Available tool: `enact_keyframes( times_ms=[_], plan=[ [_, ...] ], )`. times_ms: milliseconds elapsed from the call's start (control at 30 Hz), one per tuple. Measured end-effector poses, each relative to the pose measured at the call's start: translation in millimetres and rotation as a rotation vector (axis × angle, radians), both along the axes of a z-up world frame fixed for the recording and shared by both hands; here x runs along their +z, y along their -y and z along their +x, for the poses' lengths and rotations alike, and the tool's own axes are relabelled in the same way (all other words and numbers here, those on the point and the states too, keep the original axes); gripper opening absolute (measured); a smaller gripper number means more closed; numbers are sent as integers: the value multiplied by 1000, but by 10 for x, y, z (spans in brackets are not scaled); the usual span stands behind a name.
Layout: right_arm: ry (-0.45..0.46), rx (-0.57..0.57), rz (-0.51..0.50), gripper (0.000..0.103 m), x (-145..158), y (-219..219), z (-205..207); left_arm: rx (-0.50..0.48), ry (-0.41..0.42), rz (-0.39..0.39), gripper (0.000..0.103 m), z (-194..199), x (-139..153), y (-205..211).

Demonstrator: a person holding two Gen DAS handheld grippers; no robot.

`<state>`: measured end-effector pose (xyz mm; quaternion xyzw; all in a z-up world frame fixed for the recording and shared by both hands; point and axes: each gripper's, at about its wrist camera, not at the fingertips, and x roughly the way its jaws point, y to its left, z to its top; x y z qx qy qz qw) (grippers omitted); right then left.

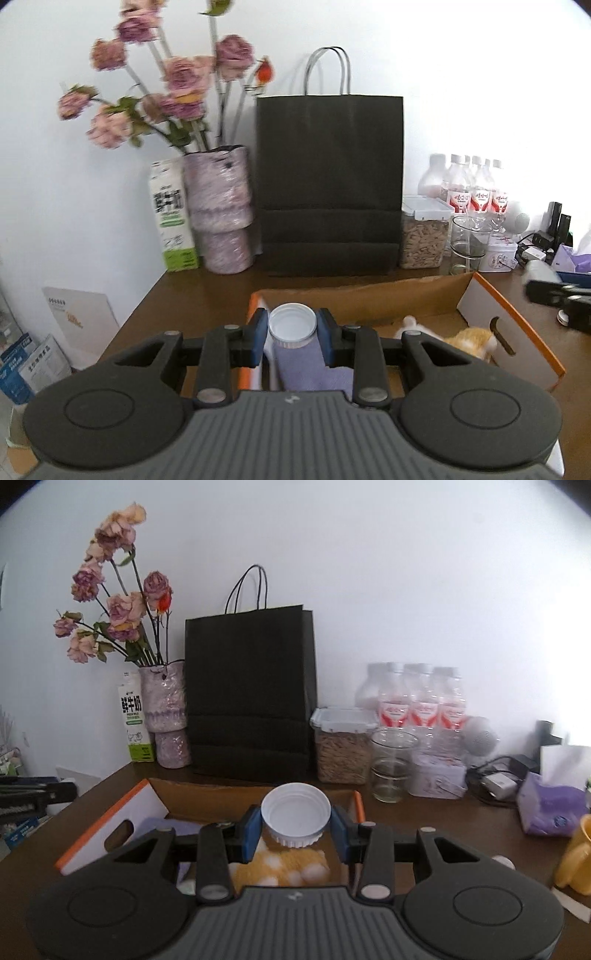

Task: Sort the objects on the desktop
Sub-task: 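Carry both caps into the box and open both tools onto the purple cloth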

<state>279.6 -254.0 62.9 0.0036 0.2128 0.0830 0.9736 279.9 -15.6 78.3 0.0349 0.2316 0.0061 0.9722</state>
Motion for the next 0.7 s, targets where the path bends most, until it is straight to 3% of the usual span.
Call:
enact_keyframes(
  times_ms=[200, 500, 700],
  plan=[
    [-86, 17, -26, 39, -34, -165, 540, -17, -77, 27, 29, 439, -94, 228],
    [-274, -13, -65, 39, -383, -230, 1288, 39, -271, 74, 29, 1200, -534, 346],
    [-358, -11, -106, 39, -646, -275, 1505, 58, -344, 120, 30, 1435, -754, 374]
  ],
)
